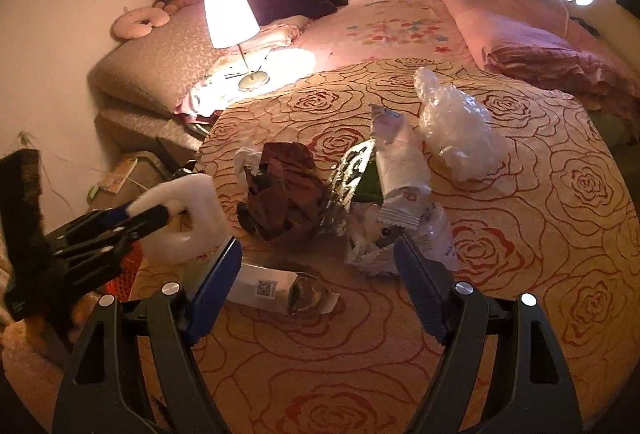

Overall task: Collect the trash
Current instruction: 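Grasp the white foam block on the bed with the left tool, then grasp the brown paper bag with the right tool while the left tool holds the foam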

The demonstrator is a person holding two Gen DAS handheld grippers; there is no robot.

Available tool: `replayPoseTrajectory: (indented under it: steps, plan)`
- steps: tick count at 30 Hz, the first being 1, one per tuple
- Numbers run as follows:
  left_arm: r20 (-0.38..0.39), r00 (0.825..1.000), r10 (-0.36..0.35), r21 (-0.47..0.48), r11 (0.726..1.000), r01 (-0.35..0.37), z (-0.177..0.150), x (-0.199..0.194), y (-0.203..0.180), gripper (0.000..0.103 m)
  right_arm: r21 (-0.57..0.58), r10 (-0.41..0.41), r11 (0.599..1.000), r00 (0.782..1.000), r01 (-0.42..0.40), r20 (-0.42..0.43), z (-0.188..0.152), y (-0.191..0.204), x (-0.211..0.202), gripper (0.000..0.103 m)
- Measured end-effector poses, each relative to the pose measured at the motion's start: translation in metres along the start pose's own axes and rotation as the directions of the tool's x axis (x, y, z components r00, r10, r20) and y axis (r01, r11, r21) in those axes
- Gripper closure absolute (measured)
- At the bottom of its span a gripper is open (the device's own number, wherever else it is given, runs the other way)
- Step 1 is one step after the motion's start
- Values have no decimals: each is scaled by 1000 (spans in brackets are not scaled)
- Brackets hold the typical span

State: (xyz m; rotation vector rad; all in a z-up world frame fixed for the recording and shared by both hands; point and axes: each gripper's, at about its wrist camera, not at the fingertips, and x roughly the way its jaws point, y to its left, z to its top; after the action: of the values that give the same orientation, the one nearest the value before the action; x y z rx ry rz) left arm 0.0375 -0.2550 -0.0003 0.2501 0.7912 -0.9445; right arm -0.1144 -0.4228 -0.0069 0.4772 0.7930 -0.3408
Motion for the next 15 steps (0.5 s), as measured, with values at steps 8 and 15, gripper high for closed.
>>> replayPoseTrajectory:
  steps: [8, 15]
  plan:
    - [90, 995, 37, -68, 997, -31, -6, -53, 16, 57, -78, 28, 997, 999, -27, 16, 17, 24, 10, 27]
    - [85, 983, 162, -185, 972, -144, -23, -72, 50, 57, -169, 39, 985, 999, -45, -36, 32, 48, 52, 30]
